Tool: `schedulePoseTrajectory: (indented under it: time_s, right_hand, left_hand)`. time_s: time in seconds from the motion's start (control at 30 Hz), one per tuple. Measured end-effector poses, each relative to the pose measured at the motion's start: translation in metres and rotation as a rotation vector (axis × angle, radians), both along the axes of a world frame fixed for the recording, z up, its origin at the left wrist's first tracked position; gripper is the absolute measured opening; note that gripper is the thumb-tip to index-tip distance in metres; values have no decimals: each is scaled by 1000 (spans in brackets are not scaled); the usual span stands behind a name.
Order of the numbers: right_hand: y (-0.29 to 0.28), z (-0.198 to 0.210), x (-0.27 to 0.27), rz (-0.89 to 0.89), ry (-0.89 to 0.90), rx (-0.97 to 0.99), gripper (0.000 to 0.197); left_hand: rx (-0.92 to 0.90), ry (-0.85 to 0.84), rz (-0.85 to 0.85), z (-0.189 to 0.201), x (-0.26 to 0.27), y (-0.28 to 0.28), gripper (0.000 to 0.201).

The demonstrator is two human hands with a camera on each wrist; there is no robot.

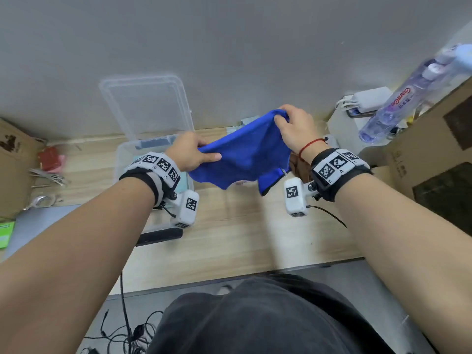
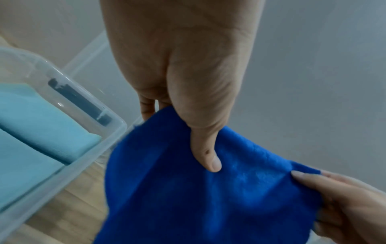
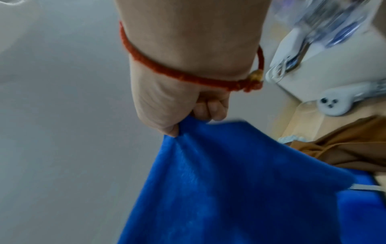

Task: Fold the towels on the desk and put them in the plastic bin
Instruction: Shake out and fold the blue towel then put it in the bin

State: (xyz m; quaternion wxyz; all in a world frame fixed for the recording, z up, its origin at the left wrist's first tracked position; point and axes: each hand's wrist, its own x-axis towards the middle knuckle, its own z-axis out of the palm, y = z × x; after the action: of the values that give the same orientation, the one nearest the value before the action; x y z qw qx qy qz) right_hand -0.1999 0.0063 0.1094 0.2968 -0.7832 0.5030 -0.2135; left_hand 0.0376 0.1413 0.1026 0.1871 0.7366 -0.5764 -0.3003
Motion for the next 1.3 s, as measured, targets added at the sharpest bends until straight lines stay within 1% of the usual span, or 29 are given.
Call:
schedulePoseTrajectory:
  time_s: [0.1,0.2,0.3,0.4,0.47,0.53,0.6,0.67,0.73,0.83,0.87,0.93,1.03,1.1,1.2,1.3]
  right_hand:
    - [27,-13,-13,-20,-15,4,16]
    - [55,-19,-24,-65,-77,-31,25]
    - [85,-22,-38,-176,-104,0,29]
    - [103,-24,-50,-241,-157,28,31]
    - [108,-25,-56,-273,-141,36,33]
    - [112,-27,-61,-286,-101,27,34]
    - [110,-31,-68,-282,-81,14,34]
    - [103,-40,-75,-279,-96,37,27]
    - [97,-46,-78,-252,-193,115,16]
    - [92,-48,-78,-242,-399,268,21]
    - [91,-46,-78,-245,-447,307,21]
    - [87,-40,-78,-249,-489,355,24]
    - [76,-37,-81,-228,-457,368,36]
    - [68,-35,-83,-229,-432,376,39]
    - [52,-37,-85,-243,-371,377,37]
    - [41,-43,-88,-215,-331,391,31]
  left_hand:
    - [49,-53,5,4,4,26,32]
    - [65,-45,16,-4,10,48,34]
    - [74,-58,-10,-13,12,68,41]
    - [59,-61,-9,-12,8,81,31]
    - [41,-22,15,-10,5,86,26]
    - [32,17,50,-8,2,89,26]
    - [24,48,74,-9,1,87,27]
    - [14,95,101,-11,1,84,28]
    - [-8,158,135,-14,-1,80,25]
    - [-49,241,163,-13,-8,73,21]
    - [-63,253,162,-12,-11,69,20]
    - [-86,262,153,-9,-16,62,19]
    - [-102,231,140,-6,-17,53,23]
    - [-112,216,146,-4,-18,49,24]
    - [-133,238,195,-1,-20,42,20]
    - [-158,277,250,0,-23,35,13]
